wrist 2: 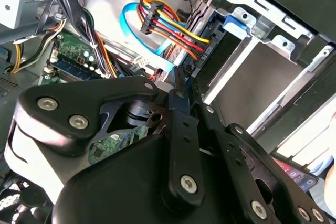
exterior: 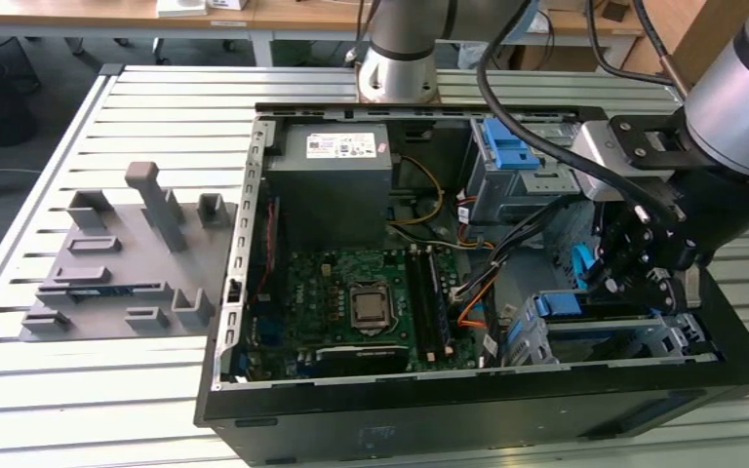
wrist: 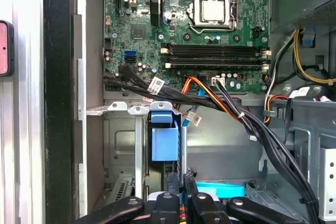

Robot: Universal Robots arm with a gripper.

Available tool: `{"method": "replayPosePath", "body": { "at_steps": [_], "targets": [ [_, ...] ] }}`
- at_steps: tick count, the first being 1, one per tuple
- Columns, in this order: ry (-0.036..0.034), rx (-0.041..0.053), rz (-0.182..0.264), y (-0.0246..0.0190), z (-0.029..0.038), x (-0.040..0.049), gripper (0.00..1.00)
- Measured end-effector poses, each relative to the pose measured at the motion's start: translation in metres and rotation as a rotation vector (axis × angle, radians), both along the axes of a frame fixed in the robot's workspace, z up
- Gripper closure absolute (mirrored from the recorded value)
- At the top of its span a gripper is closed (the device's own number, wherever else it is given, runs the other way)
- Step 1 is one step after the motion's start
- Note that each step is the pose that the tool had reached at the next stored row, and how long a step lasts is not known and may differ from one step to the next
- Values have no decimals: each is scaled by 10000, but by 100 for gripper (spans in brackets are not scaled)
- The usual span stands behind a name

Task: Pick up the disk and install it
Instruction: 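Insert the second disk wire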

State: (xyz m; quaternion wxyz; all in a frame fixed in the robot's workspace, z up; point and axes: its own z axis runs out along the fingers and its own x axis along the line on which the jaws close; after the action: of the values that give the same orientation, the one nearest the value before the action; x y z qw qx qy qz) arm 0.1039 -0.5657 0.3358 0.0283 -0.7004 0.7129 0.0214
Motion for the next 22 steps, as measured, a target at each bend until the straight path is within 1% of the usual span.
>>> {"method": "replayPosePath", "body": {
  "at_steps": [3, 10, 17, 22],
  "targets": [
    [0, -2, -18, -4, -2, 4, 84],
    [0, -1, -155, -39, -5, 9, 84],
    [2, 15, -185, -40, -9, 26, 84],
    [2, 15, -184, -48, -38, 27, 84]
  ]
}}
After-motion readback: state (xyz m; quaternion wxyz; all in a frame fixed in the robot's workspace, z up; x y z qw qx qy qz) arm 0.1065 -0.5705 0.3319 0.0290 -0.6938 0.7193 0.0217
